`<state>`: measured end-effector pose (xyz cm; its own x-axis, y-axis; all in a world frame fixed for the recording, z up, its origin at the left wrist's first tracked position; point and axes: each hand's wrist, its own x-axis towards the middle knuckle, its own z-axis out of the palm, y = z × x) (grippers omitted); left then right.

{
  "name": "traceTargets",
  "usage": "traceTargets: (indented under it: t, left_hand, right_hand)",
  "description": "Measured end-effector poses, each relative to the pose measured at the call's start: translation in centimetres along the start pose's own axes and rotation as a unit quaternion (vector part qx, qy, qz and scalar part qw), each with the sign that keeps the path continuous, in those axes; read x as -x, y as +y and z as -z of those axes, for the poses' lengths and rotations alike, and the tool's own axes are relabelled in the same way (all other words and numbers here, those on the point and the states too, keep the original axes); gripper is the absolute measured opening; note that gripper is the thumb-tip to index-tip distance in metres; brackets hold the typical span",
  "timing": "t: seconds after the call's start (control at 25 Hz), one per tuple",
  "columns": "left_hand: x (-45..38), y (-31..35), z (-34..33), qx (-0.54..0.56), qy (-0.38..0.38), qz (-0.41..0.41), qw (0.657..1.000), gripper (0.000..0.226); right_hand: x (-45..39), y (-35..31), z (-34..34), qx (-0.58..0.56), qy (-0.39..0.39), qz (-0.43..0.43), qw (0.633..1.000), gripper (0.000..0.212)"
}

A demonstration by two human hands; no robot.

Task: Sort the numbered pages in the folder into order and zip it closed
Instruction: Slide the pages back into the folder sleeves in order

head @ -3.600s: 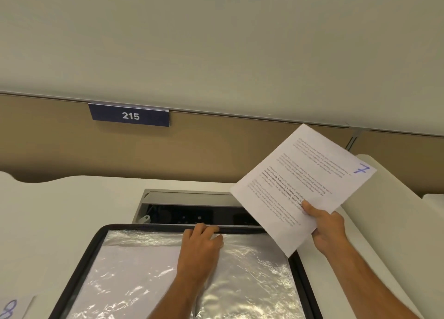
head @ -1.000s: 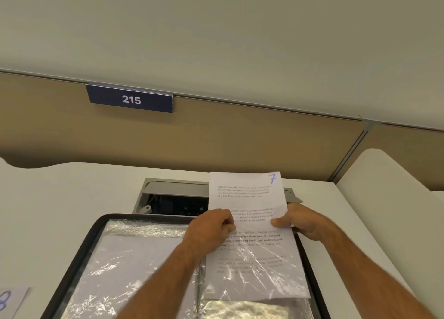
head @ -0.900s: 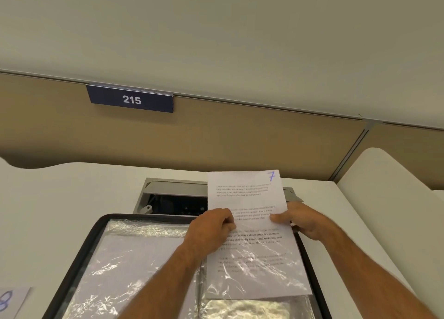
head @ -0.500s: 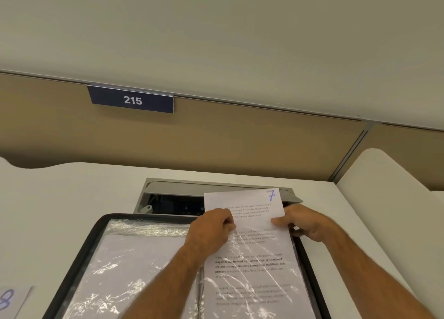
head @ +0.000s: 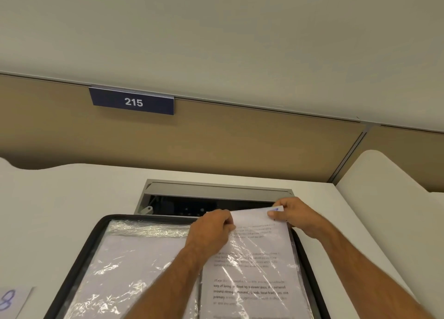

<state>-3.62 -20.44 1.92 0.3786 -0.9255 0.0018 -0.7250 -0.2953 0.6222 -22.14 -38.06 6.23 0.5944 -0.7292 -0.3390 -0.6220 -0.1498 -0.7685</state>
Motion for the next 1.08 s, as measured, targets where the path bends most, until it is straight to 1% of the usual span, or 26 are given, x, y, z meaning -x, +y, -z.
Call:
traceTargets:
  t: [0.04,0.12,0.2,0.28,0.36,0.44,0.56,0.64,0.76,0.8,0.84,0.92,0.96,1.0,1.08]
  left_hand:
    - [0.0,0.0,0.1,0.003,0.001,0.0,1.0,0.014]
    - [0.1,-0.1,0.1,0.004,0.002,-0.001,1.0,0.014]
    - [0.1,-0.1,0.1,0.005,0.004,-0.002,1.0,0.014]
    - [0.1,0.0,0.0,0.008,0.006,0.001,1.0,0.015]
    - [0.2,0.1,-0.3,0.014,0.007,0.006,1.0,0.016]
    - [0.5,0.1,-0.5,0.024,0.004,0.008,1.0,0.016]
    - [1.5,-0.6,-0.6,0.048,0.007,0.005,0.999,0.025]
    - [2.6,-1.4,-0.3,0.02,0.022,0.007,1.0,0.034]
    - [5.1,-2.9,0.3,-0.083,0.039,0.01,0.996,0.039]
    - [6.1,-3.5,0.5,-0.105,0.044,0.01,0.994,0.041]
    - [7.0,-4.1,0.7,-0.117,0.049,0.012,0.992,0.047]
    - [8.7,-5.1,0.8,-0.145,0.049,0.025,0.988,0.066]
    - [9.4,-5.6,0.7,-0.165,0.053,0.029,0.984,0.073]
    - [10.0,-5.9,0.5,-0.182,0.05,0.039,0.981,0.075]
    - [11.1,-6.5,0.3,-0.19,0.023,0.056,0.98,0.074]
  right_hand:
    - [0.0,0.0,0.0,0.051,-0.022,0.004,0.998,0.01]
    - [0.1,-0.2,0.0,0.156,-0.087,-0.012,0.984,0.017]
    - [0.2,-0.5,0.2,0.201,-0.13,-0.034,0.97,0.024]
    - [0.3,-1.4,0.0,0.207,-0.134,-0.033,0.968,0.025]
    - [0.2,-1.9,-0.7,0.237,-0.13,0.002,0.963,0.017]
    - [0.2,-2.3,-1.7,0.298,-0.148,0.05,0.942,0.02]
    - [0.2,-2.2,-2.3,0.366,-0.159,0.057,0.915,0.023]
    - [0.5,-2.5,-2.6,0.415,-0.164,0.039,0.894,0.011]
    - [1.0,-3.3,-3.3,0.5,-0.16,0.025,0.851,0.014]
    - [1.3,-3.6,-3.6,0.509,-0.152,0.03,0.847,0.018]
    - [1.5,-3.8,-4.0,0.5,-0.143,0.037,0.853,0.025]
    - [1.9,-4.0,-4.8,0.454,-0.133,0.054,0.879,0.033]
    - [2.3,-4.2,-5.4,0.444,-0.128,0.064,0.885,0.032]
    - [2.5,-4.2,-5.9,0.448,-0.12,0.073,0.883,0.029]
    - [2.7,-4.3,-6.7,0.474,-0.111,0.081,0.87,0.02]
